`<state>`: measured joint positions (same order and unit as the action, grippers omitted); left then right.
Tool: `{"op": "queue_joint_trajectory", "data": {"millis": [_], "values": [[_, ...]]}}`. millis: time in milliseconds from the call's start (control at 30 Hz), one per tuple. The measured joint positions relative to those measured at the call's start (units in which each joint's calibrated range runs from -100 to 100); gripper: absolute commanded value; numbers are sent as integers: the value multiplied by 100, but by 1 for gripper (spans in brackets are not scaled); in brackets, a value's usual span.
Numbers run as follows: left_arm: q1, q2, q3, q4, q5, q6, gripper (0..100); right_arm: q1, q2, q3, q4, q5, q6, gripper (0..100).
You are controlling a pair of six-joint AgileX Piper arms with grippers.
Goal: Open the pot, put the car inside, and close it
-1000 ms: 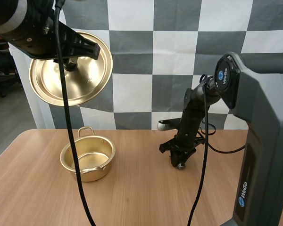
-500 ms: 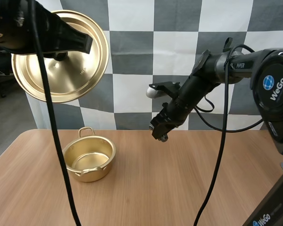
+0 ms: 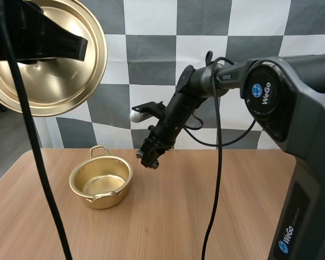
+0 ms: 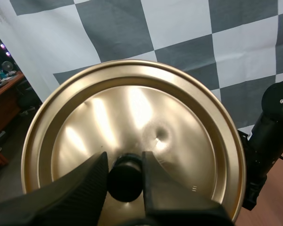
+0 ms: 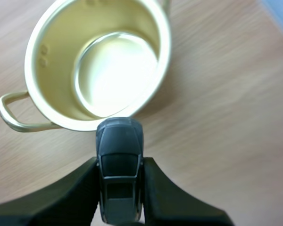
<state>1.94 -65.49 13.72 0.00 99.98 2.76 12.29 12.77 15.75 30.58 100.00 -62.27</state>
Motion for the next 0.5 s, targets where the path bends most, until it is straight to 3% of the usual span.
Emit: {"op": "queue_joint_trajectory", "data": {"millis": [500], "values": [[0, -247, 0, 0, 0, -40, 16, 552, 892, -1208, -15, 0, 70, 0]]}}
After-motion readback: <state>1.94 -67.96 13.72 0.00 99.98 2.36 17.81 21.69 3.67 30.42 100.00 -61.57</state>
